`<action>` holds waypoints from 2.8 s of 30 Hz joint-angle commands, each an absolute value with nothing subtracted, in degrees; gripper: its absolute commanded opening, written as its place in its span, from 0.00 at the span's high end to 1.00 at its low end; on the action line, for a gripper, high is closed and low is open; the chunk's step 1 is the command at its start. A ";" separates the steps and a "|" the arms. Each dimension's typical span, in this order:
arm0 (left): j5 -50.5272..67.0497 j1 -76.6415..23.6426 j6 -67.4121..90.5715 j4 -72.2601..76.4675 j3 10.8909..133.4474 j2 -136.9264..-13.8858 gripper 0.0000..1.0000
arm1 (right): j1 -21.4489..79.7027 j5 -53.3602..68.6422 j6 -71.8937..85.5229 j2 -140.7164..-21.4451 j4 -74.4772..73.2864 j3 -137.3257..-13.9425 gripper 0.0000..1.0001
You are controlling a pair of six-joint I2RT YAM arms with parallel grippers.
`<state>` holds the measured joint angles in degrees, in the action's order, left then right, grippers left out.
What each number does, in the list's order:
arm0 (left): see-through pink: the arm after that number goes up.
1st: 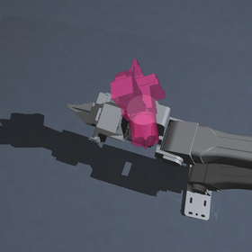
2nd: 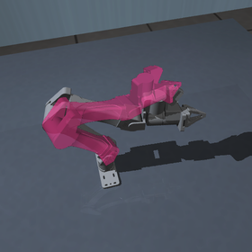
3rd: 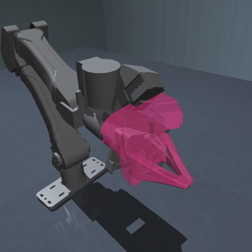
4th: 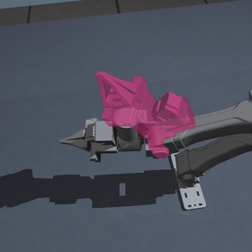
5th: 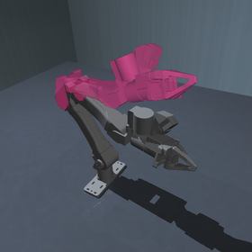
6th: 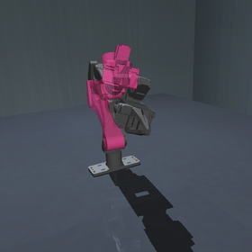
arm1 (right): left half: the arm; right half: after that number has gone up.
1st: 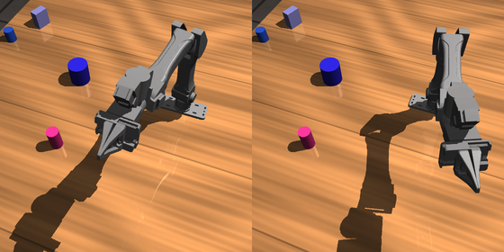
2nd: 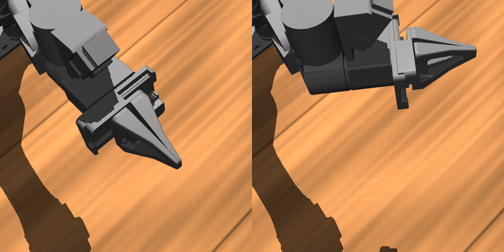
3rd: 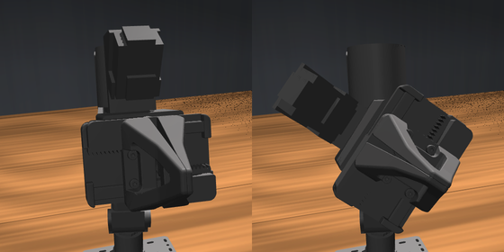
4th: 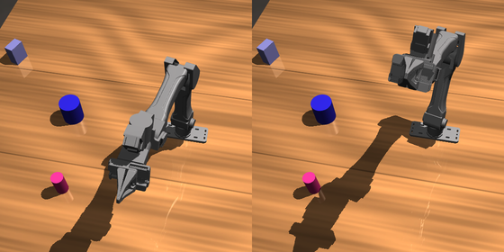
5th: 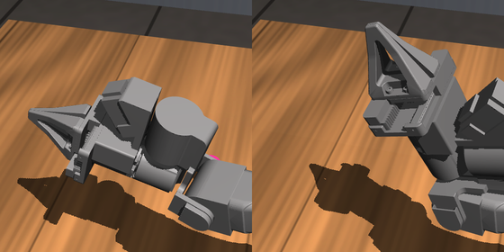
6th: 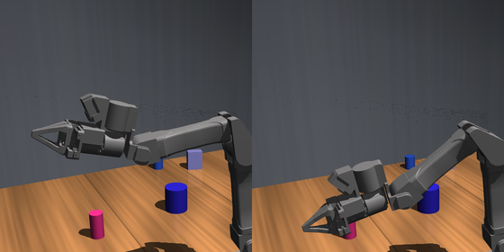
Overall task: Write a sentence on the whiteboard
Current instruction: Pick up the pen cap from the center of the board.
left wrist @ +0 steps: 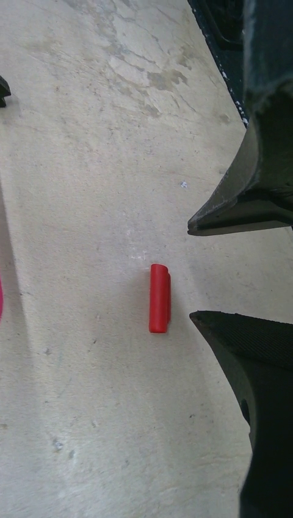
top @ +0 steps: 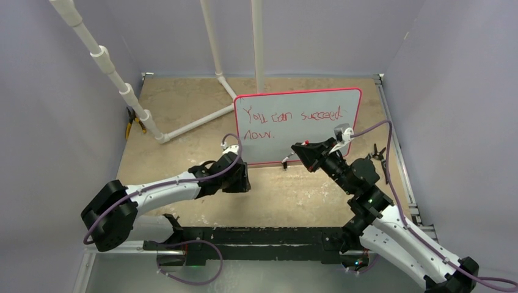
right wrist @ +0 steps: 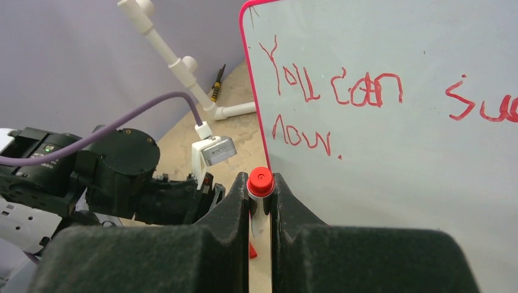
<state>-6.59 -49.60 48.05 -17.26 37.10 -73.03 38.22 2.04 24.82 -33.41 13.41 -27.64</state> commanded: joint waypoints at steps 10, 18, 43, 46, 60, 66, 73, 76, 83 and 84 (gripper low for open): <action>-10.94 -50.27 56.91 -9.26 32.12 -74.23 0.53 | 38.22 1.43 24.89 -33.62 15.74 -27.72 1.00; -12.99 -50.82 50.93 -5.11 32.98 -79.39 0.58 | 38.19 1.68 25.35 -33.99 15.27 -28.30 1.00; -27.88 -62.63 38.56 -14.03 41.05 -89.51 0.69 | 38.23 0.56 27.47 -35.24 15.47 -28.47 1.00; -27.97 -62.92 37.84 -13.19 41.18 -90.11 0.74 | 38.23 0.44 27.51 -35.34 15.47 -28.55 1.00; -29.14 -63.54 36.75 -9.50 37.18 -87.79 1.00 | 38.21 -6.05 27.31 -34.71 10.02 -30.20 1.00; -25.19 -63.54 31.71 8.59 28.52 -77.10 1.00 | 38.23 -8.24 28.82 -39.18 7.53 -31.98 1.00; -17.38 -63.54 25.53 26.07 14.29 -59.76 1.00 | 37.53 0.51 28.82 -43.75 8.54 -33.65 1.00; -15.09 -63.52 23.17 26.47 12.19 -54.51 1.00 | 36.38 5.73 29.24 -44.61 9.14 -33.58 1.00; -10.54 -63.46 20.61 24.68 10.98 -49.41 1.00 | 34.72 14.76 32.35 -47.78 13.32 -33.29 1.00; -9.73 -63.46 20.57 24.97 11.03 -49.58 1.00 | 34.72 15.68 32.54 -48.26 14.49 -33.15 1.00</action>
<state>-14.68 -63.51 23.24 21.65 11.94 -50.43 34.94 8.88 30.52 -47.07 8.73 -31.51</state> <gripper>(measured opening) 0.107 0.094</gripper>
